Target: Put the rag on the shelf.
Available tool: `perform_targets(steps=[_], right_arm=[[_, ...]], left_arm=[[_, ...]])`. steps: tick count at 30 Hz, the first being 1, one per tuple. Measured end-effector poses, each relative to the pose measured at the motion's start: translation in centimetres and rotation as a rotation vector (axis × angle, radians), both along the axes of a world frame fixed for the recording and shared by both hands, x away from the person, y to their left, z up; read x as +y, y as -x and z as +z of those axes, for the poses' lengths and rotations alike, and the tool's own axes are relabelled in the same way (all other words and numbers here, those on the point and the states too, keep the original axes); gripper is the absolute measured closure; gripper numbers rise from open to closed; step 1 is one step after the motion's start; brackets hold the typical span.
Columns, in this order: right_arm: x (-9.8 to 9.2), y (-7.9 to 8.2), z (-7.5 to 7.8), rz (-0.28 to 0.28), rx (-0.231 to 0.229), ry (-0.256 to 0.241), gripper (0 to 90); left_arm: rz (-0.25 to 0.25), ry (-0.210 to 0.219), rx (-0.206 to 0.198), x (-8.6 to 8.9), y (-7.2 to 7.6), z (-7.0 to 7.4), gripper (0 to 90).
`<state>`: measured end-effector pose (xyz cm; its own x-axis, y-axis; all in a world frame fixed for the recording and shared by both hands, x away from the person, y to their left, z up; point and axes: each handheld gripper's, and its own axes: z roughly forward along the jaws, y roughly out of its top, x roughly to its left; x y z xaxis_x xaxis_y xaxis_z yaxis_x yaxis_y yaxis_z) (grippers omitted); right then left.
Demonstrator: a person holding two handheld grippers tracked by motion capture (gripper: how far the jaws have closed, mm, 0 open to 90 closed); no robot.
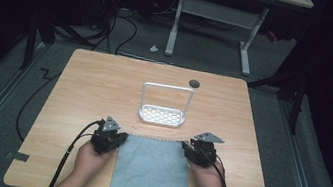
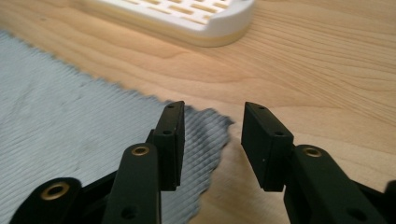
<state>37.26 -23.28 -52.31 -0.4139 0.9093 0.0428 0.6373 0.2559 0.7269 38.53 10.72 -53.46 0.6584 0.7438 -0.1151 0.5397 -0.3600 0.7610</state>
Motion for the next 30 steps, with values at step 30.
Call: perform_targets(steps=[30], right_arm=[[0.6, 3.2, 1.0, 0.06, -0.144, -0.065, 89.4]], left_arm=[[0.0, 0.106, -0.043, 0.9, 1.1, 0.6, 88.9]])
